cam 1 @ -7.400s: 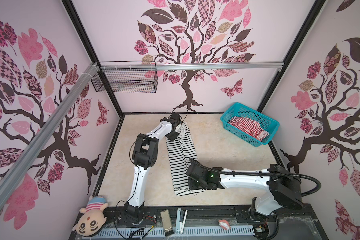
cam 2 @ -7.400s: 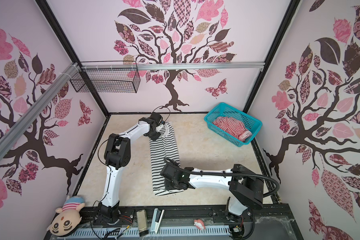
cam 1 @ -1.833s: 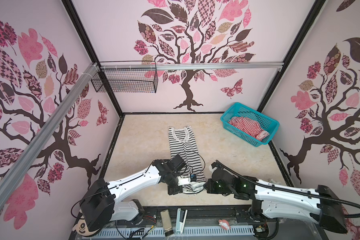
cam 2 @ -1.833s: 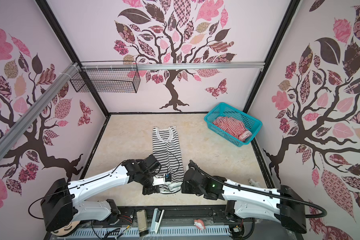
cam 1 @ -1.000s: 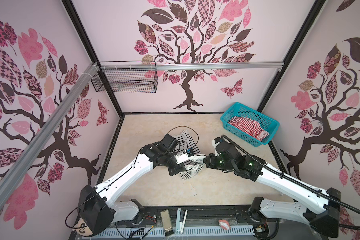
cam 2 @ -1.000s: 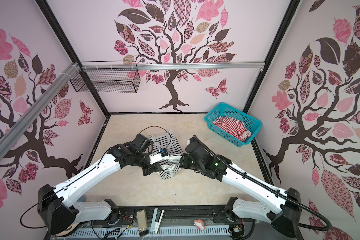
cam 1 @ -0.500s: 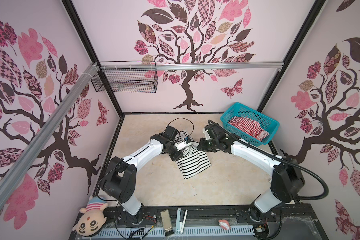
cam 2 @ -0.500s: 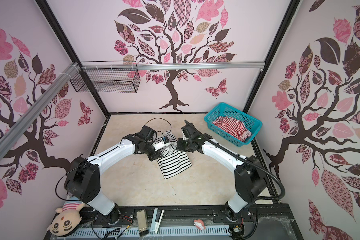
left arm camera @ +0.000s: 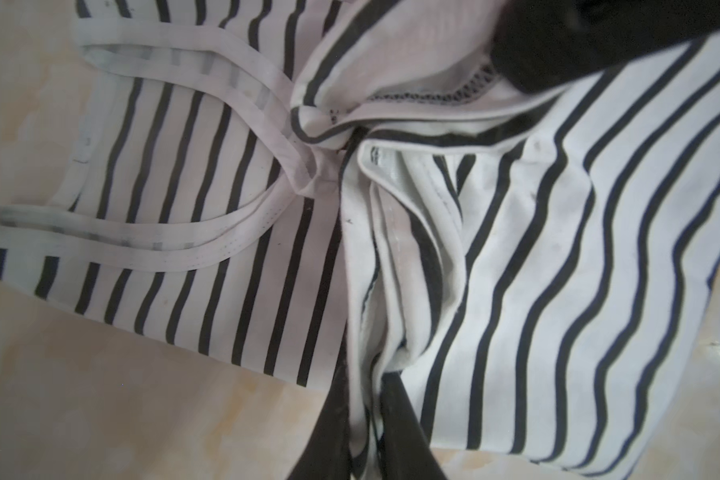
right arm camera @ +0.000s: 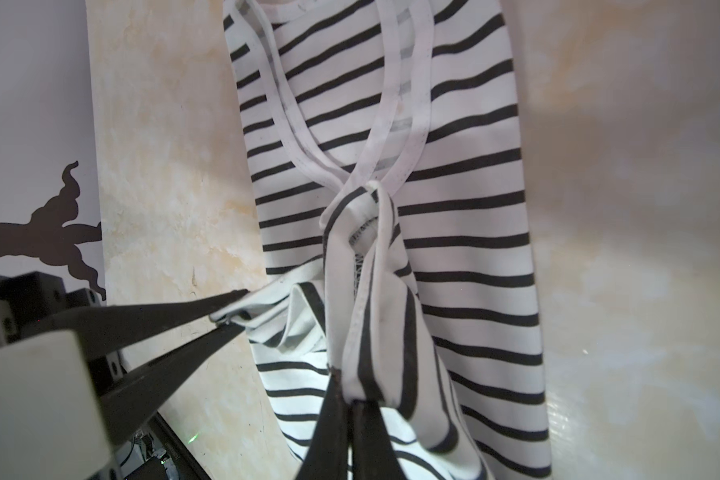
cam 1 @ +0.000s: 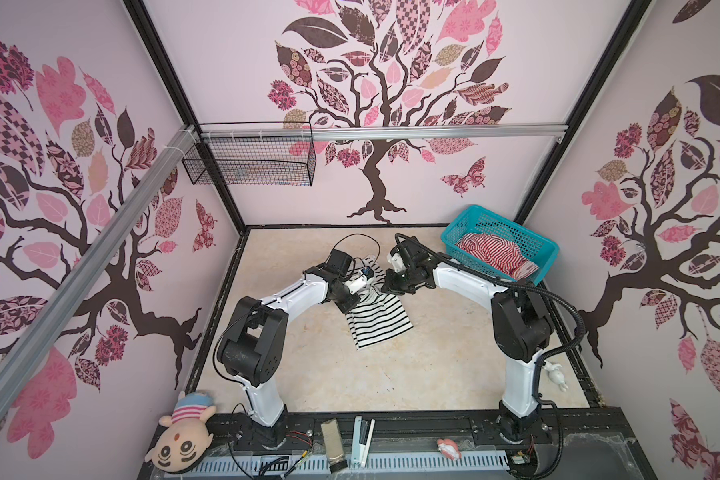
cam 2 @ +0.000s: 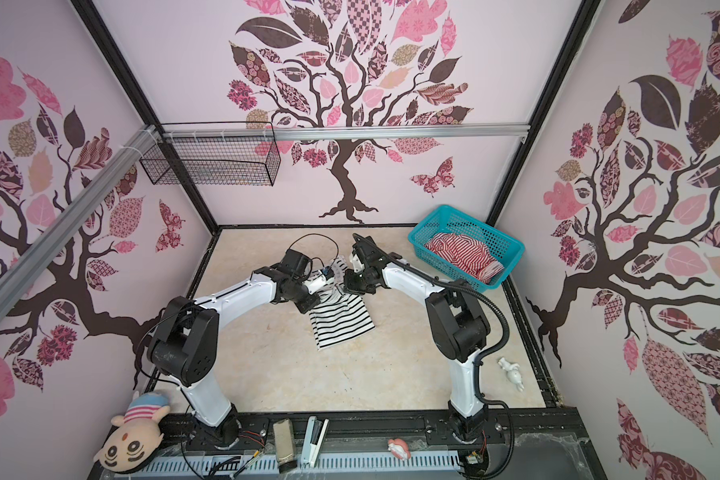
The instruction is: Fold and stack the tank tops
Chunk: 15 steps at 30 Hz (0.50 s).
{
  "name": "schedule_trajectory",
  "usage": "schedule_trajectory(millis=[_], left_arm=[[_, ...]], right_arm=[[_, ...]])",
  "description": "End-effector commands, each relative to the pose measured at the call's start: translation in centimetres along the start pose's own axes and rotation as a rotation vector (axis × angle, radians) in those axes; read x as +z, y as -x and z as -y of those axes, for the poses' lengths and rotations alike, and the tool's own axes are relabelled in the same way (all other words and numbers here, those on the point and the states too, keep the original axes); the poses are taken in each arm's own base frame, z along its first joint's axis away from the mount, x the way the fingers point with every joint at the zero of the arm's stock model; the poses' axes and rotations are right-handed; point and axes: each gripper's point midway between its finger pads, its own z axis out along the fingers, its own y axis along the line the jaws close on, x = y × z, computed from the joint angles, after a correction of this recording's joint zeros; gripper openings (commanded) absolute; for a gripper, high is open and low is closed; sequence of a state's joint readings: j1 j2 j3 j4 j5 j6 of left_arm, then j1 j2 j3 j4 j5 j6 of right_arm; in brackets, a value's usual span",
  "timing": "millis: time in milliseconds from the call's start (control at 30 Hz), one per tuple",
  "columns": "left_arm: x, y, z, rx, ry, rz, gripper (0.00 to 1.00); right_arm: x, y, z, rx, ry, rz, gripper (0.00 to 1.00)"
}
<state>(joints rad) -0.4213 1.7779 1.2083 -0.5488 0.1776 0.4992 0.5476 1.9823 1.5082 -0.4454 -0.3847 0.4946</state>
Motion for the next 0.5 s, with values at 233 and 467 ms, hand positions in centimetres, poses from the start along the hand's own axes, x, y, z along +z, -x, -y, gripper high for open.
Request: schedule_trajectory(millis=[233,467], left_arm=[[1.8,-0.1,-4.0,-0.052,0.157,0.028,0.22],[0.9,0.9,-8.9,-0.159,0.338,0.046,0.27]], right_arm=[[2.6,0.9,1.9,0.019,0.004,-0.062,0.03],[-0.4,3.6,0.6,-0.011,0.044,0.011,0.54]])
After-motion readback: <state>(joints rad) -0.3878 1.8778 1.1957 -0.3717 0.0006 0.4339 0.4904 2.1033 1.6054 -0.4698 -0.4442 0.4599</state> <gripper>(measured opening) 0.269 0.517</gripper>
